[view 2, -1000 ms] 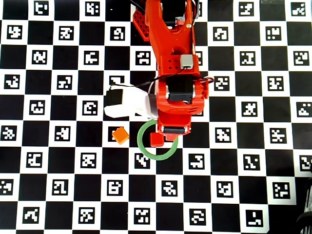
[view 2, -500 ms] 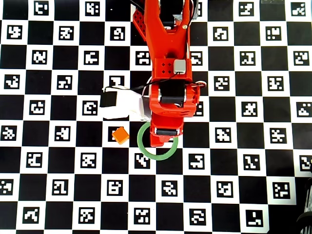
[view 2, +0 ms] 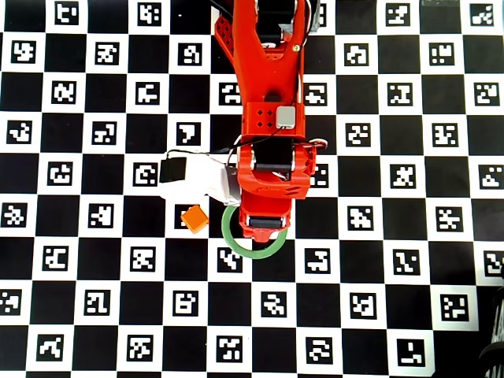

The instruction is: Grab the red cube then put it in the green circle then put the blue cube on top and finally the orange cube on top

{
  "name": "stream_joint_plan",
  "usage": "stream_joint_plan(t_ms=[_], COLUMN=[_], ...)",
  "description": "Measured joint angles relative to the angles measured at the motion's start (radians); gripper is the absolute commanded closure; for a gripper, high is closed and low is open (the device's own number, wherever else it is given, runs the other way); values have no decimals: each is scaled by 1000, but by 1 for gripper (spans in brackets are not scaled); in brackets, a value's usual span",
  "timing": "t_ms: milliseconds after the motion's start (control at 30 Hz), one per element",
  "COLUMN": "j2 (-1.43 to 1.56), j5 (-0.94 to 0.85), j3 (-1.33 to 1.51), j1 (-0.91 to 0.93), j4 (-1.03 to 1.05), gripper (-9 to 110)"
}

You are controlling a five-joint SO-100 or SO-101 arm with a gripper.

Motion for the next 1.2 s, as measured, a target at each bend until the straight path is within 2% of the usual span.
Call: stream_joint_plan(t_ms=[1200], j2=[-49], j5=[-66], j3=[103], j1=[8], j4=[-115], gripper=[104])
